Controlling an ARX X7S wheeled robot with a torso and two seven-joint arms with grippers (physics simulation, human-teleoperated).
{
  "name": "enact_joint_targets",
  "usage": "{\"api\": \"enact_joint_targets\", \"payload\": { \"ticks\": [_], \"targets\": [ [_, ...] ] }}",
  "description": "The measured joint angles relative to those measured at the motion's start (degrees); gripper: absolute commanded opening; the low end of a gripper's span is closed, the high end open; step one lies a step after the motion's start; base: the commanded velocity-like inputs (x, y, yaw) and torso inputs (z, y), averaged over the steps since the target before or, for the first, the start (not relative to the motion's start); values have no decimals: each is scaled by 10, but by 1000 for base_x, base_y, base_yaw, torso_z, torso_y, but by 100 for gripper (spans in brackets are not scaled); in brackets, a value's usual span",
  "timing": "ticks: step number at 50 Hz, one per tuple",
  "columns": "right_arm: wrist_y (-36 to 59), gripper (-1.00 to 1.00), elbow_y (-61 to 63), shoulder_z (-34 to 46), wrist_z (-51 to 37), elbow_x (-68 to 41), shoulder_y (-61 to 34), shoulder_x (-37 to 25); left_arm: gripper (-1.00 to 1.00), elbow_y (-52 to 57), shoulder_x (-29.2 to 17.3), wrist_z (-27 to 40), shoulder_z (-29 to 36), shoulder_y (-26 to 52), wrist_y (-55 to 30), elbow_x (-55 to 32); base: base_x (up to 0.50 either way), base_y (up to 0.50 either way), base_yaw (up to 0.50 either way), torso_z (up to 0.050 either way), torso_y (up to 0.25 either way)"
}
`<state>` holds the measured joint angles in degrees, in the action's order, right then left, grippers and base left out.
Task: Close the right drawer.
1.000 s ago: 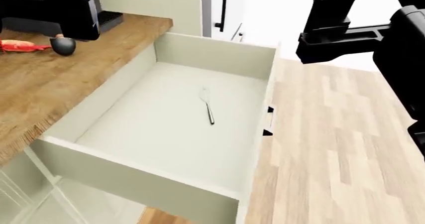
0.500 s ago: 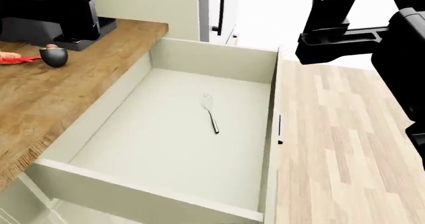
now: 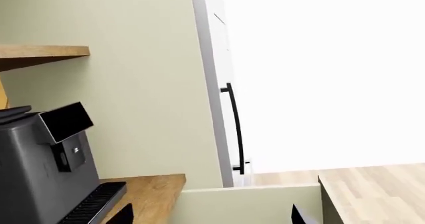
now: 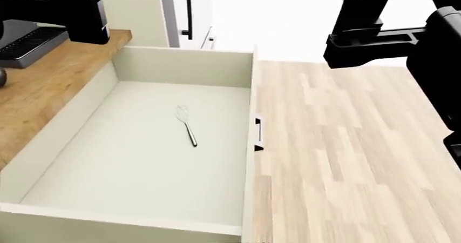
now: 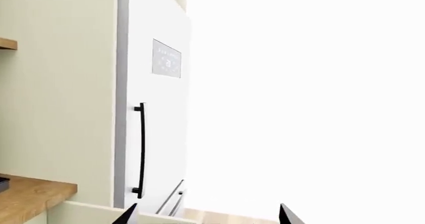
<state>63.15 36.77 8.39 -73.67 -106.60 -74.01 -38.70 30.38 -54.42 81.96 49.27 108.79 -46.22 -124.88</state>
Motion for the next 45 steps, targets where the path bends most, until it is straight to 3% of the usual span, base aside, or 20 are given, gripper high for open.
{"api": "enact_joint_targets", "payload": {
  "ticks": [16, 23, 45],
  "targets": [
    [-3, 100, 0, 6, -1, 4, -2, -4, 100, 0, -2, -2, 3, 2, 2, 1, 0, 8, -500, 0, 0],
    [0, 100, -2, 13, -4, 12, -4, -6, 100, 0, -2, -2, 4, 3, 3, 1, -71, 11, 0, 0, 0],
    [6, 100, 2, 27, -2, 21, -17, -11, 100, 1, -4, -3, 8, 6, 5, 0, 500, -4, 0, 0, 0]
  ]
}}
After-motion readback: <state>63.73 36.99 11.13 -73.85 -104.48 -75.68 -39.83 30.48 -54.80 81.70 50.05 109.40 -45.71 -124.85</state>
